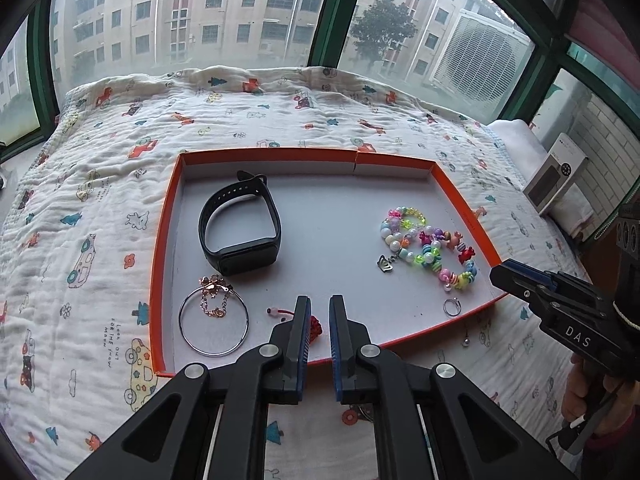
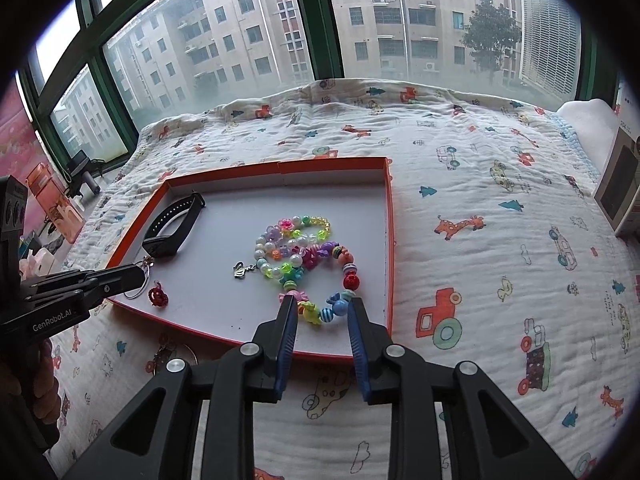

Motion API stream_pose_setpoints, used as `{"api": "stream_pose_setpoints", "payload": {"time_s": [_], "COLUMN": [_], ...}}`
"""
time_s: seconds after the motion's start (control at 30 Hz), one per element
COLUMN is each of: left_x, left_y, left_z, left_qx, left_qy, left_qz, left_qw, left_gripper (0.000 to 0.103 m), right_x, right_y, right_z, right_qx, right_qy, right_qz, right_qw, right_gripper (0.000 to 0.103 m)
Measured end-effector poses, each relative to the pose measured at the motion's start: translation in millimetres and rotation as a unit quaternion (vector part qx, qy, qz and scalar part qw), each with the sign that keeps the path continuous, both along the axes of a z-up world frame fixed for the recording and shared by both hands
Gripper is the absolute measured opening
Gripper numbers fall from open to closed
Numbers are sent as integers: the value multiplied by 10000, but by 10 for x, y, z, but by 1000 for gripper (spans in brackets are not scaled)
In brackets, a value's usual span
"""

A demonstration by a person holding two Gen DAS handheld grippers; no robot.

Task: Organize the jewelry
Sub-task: 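Carry the keychain and ring into the tray and open both tools, then withdraw both open tools from the tray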

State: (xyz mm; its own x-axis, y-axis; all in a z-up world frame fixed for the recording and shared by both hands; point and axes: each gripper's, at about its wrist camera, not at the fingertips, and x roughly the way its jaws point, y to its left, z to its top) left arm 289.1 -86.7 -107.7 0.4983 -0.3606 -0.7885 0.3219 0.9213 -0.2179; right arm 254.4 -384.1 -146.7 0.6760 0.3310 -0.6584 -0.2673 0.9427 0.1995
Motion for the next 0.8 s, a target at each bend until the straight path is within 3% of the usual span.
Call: {"api": "stream_pose_setpoints", "payload": {"time_s": [0.07, 0.2, 0.43, 0.8], "left_x": [-102, -367, -698, -590], "left_y": [-3, -11, -132, -362], "left_z": [41, 93, 22, -272], "left_qx": [7, 46, 67, 439], "left_qy": [-28, -141, -78, 13], "left_qz": [-57, -154, -694, -1177], "left_qw": [10000, 9998, 9975, 9921], "left_gripper": [15, 64, 66, 66], "right_x": [-42, -151, -309, -373], "right_y": [-24, -41, -24, 33], "right_z": [37, 75, 17, -166], "right_qx": [59, 8, -114, -278], "right_qy": [-24, -65, -12, 179], "right_qz": [23, 85, 243, 546], "right_qw": [10000, 9999, 9996, 9980], "right_gripper": [31, 34, 36, 36]}}
